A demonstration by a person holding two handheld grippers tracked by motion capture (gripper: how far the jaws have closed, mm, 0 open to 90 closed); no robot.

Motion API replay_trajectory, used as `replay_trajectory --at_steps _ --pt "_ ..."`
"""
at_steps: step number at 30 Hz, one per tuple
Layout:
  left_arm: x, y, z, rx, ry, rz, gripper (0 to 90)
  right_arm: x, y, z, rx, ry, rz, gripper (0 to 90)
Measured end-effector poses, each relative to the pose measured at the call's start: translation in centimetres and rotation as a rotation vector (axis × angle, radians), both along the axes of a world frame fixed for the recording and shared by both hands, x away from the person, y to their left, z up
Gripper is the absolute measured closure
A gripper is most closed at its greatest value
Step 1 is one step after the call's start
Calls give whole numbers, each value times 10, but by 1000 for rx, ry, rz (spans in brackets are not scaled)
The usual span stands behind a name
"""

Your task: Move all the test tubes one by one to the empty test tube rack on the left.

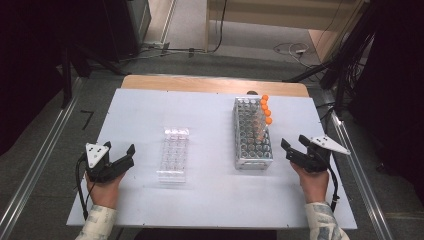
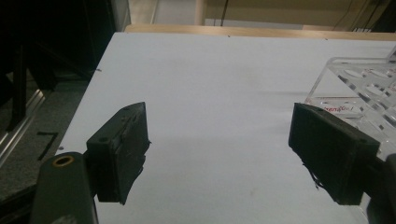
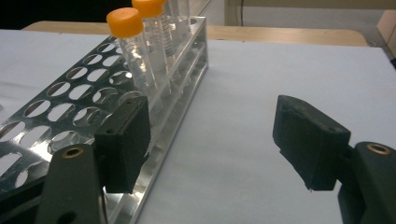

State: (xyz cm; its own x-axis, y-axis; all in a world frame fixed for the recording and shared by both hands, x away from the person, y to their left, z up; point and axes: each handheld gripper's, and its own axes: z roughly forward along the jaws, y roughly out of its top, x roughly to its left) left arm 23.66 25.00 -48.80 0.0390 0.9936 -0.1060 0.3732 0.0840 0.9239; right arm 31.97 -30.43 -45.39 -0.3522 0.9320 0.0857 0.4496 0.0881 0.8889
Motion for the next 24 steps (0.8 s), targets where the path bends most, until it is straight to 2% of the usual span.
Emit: replay_trajectory --at_steps 1,6,13,20,24 --pt "0 0 0 -13 -4 -4 202 4 4 0 -2 2 6 271" --pt "0 2 0 -12 3 -2 202 13 14 3 2 0 31 300" --pt "0 3 0 -11 0 2 202 24 30 7 11 -17 73 390" --pt "0 4 0 -11 -1 6 202 38 48 7 -26 -6 127 502" --pt "-1 4 0 -11 -1 5 202 42 53 7 -34 -6 129 557"
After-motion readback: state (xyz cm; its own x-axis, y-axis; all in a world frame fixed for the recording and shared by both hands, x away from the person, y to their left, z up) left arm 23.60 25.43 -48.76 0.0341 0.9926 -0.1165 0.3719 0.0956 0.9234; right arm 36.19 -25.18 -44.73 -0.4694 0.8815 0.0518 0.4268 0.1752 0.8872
